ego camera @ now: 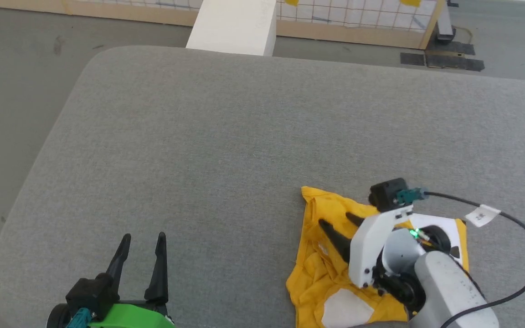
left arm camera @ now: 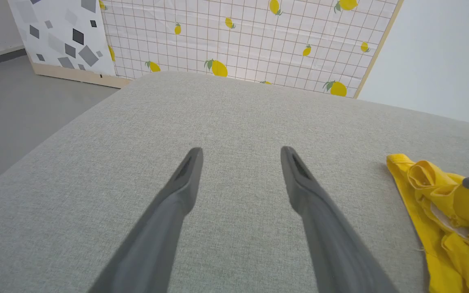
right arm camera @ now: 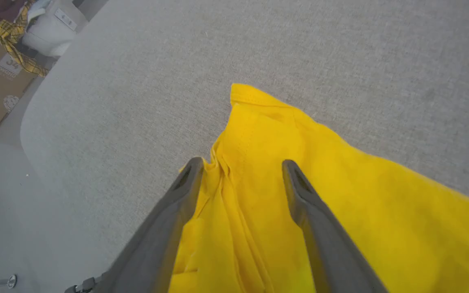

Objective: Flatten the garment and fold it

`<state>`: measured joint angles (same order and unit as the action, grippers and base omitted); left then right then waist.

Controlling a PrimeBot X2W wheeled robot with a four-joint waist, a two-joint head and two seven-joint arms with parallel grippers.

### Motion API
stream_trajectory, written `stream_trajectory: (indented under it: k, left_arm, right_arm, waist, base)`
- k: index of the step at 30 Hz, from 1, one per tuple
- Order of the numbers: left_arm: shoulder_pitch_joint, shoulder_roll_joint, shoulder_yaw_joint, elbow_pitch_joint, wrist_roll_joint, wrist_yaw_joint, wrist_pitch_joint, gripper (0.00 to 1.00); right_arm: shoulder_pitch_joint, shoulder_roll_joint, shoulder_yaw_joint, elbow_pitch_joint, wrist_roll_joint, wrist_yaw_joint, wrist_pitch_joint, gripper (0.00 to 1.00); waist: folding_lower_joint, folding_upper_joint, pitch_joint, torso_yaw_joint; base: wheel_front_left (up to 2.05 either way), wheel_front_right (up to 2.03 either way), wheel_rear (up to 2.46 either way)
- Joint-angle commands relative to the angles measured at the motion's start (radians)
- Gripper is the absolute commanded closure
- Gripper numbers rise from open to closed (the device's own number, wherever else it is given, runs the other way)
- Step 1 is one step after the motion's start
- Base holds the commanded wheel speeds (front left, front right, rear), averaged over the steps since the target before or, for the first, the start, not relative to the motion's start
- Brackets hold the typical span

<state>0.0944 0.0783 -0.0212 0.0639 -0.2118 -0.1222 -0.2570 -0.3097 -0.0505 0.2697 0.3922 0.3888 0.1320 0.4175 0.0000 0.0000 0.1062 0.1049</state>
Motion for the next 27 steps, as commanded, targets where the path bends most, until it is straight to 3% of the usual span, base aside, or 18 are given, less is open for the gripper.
stream_trajectory:
  k: [1, 5, 14, 20, 27]
  left_arm:
    - [-0.007, -0.002, 0.002, 0.000, 0.000, -0.002, -0.005, 0.00]
    - [0.005, -0.004, 0.003, -0.001, 0.001, -0.002, -0.005, 0.00]
    - [0.008, 0.001, -0.003, -0.007, 0.004, -0.003, -0.005, 0.00]
    - [0.008, 0.013, -0.011, -0.004, 0.003, -0.004, -0.005, 0.00]
    - [-0.001, 0.028, -0.021, -0.003, 0.001, -0.005, -0.004, 0.00]
  right_arm:
    - [-0.008, 0.000, -0.013, -0.027, 0.006, -0.001, -0.005, 0.00]
    - [0.047, -0.001, -0.096, -0.138, 0.005, -0.001, 0.012, 0.00]
    - [0.243, -0.036, -0.397, -0.344, -0.089, -0.001, 0.106, 0.00]
    - [0.298, -0.030, -0.484, -0.346, -0.126, -0.001, 0.141, 0.00]
    - [0.291, -0.010, -0.512, -0.272, -0.134, -0.001, 0.139, 0.00]
  waist:
    - [0.0000, 0.0000, -0.006, -0.010]
    - [0.0000, 0.0000, -0.011, -0.025]
    - [0.0000, 0.0000, -0.005, -0.044]
    - [0.0000, 0.0000, 0.001, -0.044]
    - [0.0000, 0.0000, 0.010, -0.025]
  base:
    - [0.00, 0.00, 0.00]
    - [0.00, 0.00, 0.00]
    - [0.00, 0.00, 0.00]
    - [0.00, 0.00, 0.00]
    - [0.00, 0.00, 0.00]
